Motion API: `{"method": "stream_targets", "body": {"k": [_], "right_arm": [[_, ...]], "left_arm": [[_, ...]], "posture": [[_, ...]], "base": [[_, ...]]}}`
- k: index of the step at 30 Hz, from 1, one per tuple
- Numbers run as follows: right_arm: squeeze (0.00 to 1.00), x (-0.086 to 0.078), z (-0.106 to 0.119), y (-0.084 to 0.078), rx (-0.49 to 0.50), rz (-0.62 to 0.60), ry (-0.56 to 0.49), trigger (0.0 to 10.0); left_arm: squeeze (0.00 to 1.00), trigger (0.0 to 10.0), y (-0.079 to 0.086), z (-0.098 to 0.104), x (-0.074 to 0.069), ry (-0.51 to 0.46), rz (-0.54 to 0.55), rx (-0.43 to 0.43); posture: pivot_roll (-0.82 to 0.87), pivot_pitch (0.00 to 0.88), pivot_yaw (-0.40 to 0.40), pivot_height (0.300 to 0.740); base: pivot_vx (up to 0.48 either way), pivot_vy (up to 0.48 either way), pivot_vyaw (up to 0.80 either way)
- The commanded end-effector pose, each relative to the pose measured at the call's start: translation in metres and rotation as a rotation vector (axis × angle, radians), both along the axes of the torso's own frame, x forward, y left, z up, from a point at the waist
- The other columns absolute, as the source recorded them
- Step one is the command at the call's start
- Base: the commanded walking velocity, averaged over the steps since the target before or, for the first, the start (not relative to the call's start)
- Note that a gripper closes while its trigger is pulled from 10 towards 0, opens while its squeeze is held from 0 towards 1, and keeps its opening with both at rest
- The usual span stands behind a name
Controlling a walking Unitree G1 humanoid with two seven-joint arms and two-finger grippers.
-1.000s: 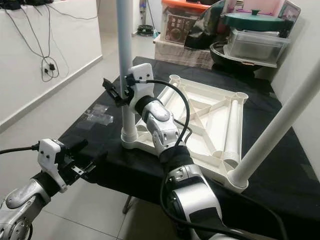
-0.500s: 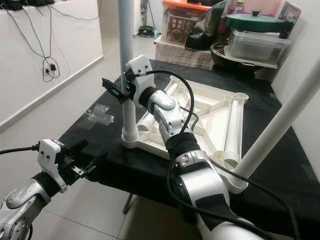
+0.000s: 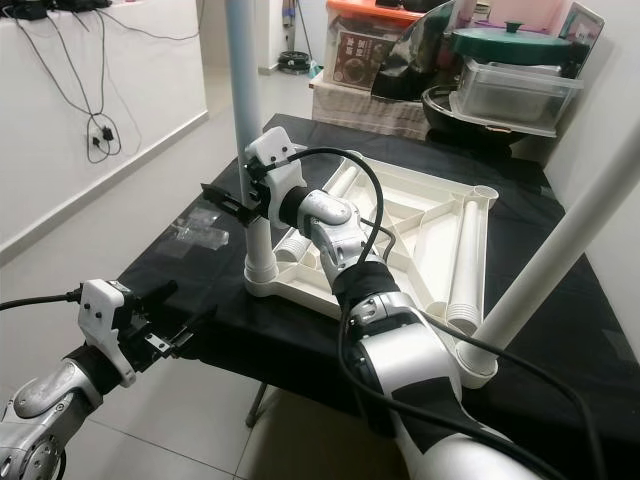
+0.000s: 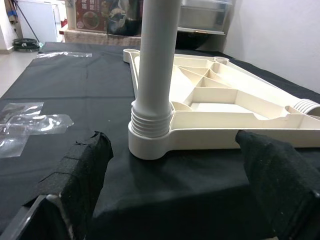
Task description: Building children table
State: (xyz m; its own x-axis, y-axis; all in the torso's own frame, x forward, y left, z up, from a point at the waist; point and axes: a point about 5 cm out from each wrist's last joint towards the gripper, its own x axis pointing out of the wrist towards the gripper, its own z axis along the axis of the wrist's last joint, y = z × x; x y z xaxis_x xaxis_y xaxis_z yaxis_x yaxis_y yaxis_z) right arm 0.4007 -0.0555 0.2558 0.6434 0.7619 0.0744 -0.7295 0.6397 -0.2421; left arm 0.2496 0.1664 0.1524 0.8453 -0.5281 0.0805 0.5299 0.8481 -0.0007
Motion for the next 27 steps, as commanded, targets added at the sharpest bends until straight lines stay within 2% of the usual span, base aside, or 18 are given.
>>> {"method": "stream_targets", "body": {"k": [1,4,5,7,8,9,23,27], "right_arm": [[0.0,0.002,0.003,-0.001,-0.013,-0.009,-0.012,10.0],[0.0,0.003,0.006,0.0,-0.016,-0.011,-0.015,9.8],[0.0,0.004,0.008,-0.001,-0.017,-0.013,-0.019,7.5],[0.0,0.004,0.01,-0.001,-0.017,-0.013,-0.021,7.5],[0.0,0.005,0.011,-0.001,-0.019,-0.016,-0.022,4.5],[0.0,0.005,0.012,-0.001,-0.019,-0.012,-0.02,0.0],[0.0,0.008,0.008,-0.006,-0.051,-0.058,0.015,0.0],[0.0,0.007,-0.005,0.0,-0.062,-0.054,0.089,0.0]], "left_arm": [[0.0,10.0,0.0,-0.004,-0.001,0.012,0.001,0.002],[0.0,10.0,-0.001,-0.005,-0.002,0.013,0.001,0.0],[0.0,10.0,-0.001,-0.005,-0.002,0.013,0.001,0.0],[0.0,10.0,-0.001,-0.005,-0.002,0.013,0.001,0.0],[0.0,10.0,-0.002,-0.005,-0.002,0.014,0.002,-0.001],[0.0,10.0,-0.002,-0.005,-0.002,0.014,0.002,0.0],[0.0,10.0,-0.004,-0.007,-0.004,0.02,-0.001,-0.004],[0.0,10.0,-0.005,-0.008,-0.004,0.022,0.0,-0.009]], "posture": [[0.11,0.0,-0.111,0.74],[0.11,0.0,-0.113,0.74],[0.11,0.0,-0.115,0.74],[0.11,0.0,-0.115,0.74],[0.11,0.0,-0.117,0.74],[0.11,0.0,-0.119,0.74],[0.11,0.0,-0.125,0.74],[0.11,0.0,-0.124,0.74]], "base": [[0.0,0.0,0.0],[0.0,0.0,0.0],[0.0,0.0,0.0],[0.0,0.0,0.0],[0.0,0.0,0.0],[0.0,0.0,0.0],[0.0,0.0,0.0],[0.0,0.0,0.0]]}}
